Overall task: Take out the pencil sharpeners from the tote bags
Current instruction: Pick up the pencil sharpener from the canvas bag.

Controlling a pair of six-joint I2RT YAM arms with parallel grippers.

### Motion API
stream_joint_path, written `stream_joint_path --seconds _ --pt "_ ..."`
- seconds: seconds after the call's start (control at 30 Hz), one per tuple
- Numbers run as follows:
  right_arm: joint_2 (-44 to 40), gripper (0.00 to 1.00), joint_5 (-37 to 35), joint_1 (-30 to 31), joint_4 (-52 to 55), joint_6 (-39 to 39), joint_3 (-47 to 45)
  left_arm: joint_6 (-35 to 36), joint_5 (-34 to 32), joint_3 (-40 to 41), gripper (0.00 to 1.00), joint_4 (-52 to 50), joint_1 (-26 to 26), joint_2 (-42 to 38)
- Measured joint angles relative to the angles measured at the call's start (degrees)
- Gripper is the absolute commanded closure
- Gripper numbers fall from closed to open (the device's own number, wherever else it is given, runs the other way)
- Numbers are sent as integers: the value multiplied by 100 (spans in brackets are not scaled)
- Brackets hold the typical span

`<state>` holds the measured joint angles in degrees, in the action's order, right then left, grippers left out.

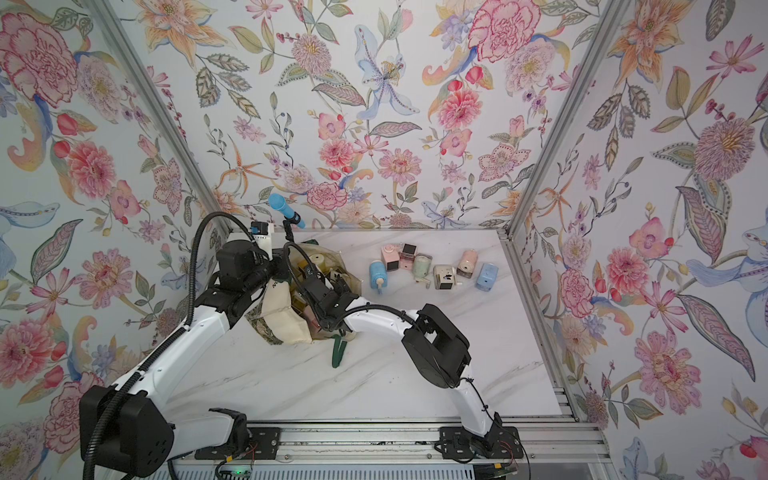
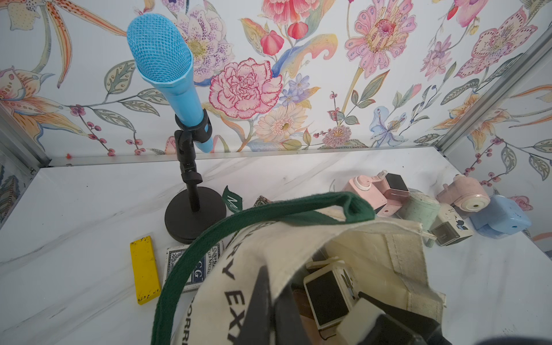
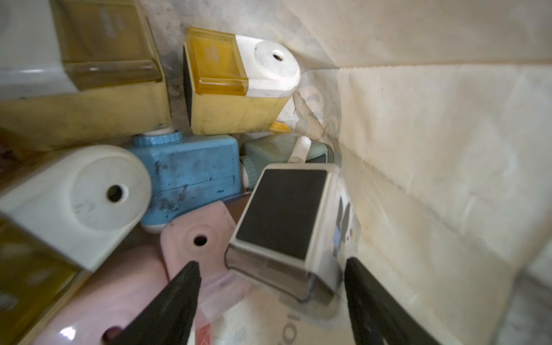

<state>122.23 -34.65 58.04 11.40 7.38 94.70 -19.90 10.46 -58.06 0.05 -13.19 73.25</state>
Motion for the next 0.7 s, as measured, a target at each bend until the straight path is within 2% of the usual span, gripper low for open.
stream_joint_path --seconds 0.13,0.43,0.7 --pt "210 30 -96 -140 55 59 170 0 0 0 100 0 0 0" --pt "238 55 -4 -332 160 136 249 0 0 0 100 0 0 0" --pt "225 67 260 -365 212 74 247 0 0 0 100 -2 0 0"
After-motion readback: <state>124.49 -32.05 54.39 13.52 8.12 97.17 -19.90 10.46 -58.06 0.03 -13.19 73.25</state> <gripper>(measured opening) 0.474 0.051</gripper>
